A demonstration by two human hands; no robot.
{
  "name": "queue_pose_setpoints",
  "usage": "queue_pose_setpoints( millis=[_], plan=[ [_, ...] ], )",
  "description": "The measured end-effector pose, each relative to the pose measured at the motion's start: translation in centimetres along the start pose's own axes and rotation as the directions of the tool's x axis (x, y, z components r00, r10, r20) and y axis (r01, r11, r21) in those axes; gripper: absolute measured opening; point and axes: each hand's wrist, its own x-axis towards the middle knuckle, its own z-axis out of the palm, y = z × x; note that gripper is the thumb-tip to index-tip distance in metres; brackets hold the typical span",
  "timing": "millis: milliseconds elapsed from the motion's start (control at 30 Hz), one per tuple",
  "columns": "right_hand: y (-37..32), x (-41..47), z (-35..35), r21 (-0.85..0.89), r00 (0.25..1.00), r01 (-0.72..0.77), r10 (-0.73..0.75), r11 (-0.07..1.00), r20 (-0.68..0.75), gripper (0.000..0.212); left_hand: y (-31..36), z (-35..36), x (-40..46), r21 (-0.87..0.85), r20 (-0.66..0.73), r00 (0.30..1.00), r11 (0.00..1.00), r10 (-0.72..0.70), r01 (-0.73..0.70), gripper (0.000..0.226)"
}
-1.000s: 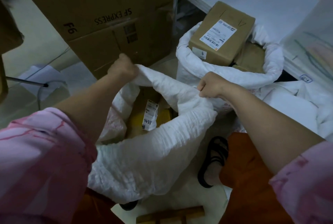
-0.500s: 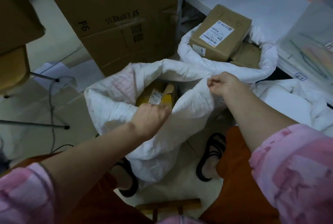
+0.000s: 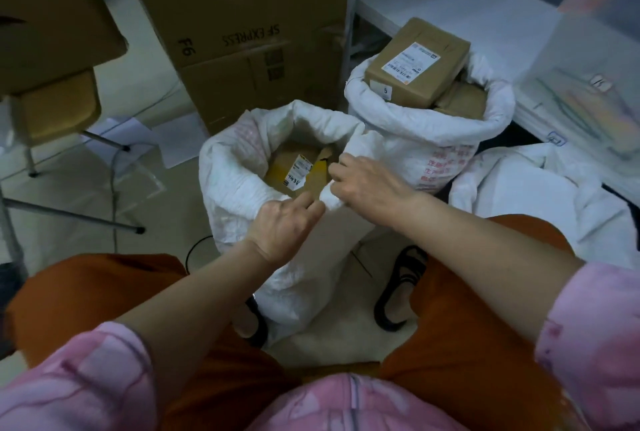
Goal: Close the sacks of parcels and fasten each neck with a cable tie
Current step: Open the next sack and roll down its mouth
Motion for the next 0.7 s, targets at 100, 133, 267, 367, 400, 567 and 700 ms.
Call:
queue_pose_setpoints(
  millis=[100,133,267,367,400,567,700],
  plan=[
    [-1.1,-0.4,0.1,-0.052,0.989,0.124,-0.127,0.991,-0.073,0.018,0.6,-0.6,-1.4,-0.083,0.036,0.989,0.986,-0.141,0.144,0.018],
    [-1.4,-0.5,0.4,-0.064,0.984,0.141,-0.147,0.988,-0.102,0.018,0.8,-0.9,-1.7,-0.148,0.110,0.960,0.951,-0.257,0.271,0.015],
    [-1.7,-1.2,1.3,-0.082,0.988,0.049,-0.061,0.995,-0.145,0.019,0.3,-3.0,-1.7,-0.403,0.507,0.506,0.327,-0.698,0.855,0.032],
    [-2.3,-1.6,1.8,-0.105,0.975,-0.003,-0.021,0.994,-0.221,0.018,-1.5,-4.1,-1.8,-0.478,0.597,0.192,-0.153,-0.779,0.865,0.049],
    [-2.7,-1.6,1.9,-0.125,0.965,-0.006,-0.027,0.992,-0.260,0.019,-1.8,-4.3,-1.7,-0.431,0.700,0.119,-0.284,-0.704,0.856,0.051],
    [-4.2,-1.3,1.7,-0.147,0.936,-0.024,-0.030,0.989,-0.351,0.020,-1.1,-2.2,0.1,-0.379,0.861,0.052,-0.570,-0.505,0.729,0.034],
    [-4.9,-2.2,0.9,-0.002,0.995,-0.102,0.102,0.995,0.017,0.011,-1.2,-1.1,1.3,-0.315,0.940,-0.023,-0.894,-0.340,0.319,0.036]
  ],
)
